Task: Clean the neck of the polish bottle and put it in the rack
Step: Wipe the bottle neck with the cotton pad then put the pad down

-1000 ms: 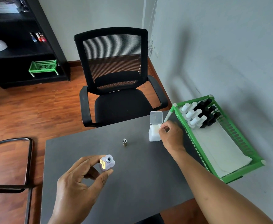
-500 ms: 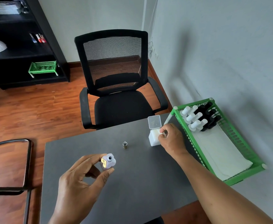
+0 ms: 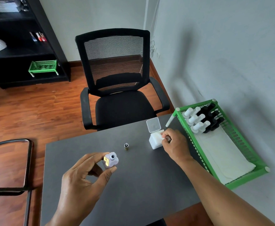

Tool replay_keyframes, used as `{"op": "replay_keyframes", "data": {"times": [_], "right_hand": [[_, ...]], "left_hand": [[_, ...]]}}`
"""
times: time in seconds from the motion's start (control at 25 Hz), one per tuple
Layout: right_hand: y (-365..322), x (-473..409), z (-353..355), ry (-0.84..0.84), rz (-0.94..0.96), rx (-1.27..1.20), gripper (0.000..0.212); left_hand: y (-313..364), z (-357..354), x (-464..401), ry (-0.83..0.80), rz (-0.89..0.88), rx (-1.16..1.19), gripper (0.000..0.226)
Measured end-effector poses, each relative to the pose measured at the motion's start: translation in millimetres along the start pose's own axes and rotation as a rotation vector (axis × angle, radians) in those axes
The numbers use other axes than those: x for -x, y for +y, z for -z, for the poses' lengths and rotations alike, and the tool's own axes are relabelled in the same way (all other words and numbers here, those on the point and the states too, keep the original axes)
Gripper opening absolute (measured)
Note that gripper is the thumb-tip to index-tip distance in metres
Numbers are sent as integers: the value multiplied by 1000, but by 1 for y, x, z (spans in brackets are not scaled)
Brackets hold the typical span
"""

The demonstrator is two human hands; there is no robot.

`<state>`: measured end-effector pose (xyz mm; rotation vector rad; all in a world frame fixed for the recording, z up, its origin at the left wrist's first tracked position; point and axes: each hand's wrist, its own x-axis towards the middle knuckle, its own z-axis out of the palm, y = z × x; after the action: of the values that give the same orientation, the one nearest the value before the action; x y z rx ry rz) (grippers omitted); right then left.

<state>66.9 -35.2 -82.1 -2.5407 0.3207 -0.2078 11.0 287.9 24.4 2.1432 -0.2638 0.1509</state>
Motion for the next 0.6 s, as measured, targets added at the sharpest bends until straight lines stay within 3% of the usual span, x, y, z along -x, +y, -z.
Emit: {"op": "replay_keyframes", "data": {"times": [0.16,0.28,0.44,0.6], "right_hand": [[-1,1,0,44,-8,-93,13],[-5,-4,3,63,-203,-325,17],[-9,-10,3,-95,-326,-303,8],[-15,-21,12,-227,-491,-418,14]], "left_hand": [[-1,0,-2,-2,6,3,37],[-2,0,-3,-1,11,10,37],[-2,1,-3,0,20,28,35],[-3,1,-2,0,27,35,33]]}}
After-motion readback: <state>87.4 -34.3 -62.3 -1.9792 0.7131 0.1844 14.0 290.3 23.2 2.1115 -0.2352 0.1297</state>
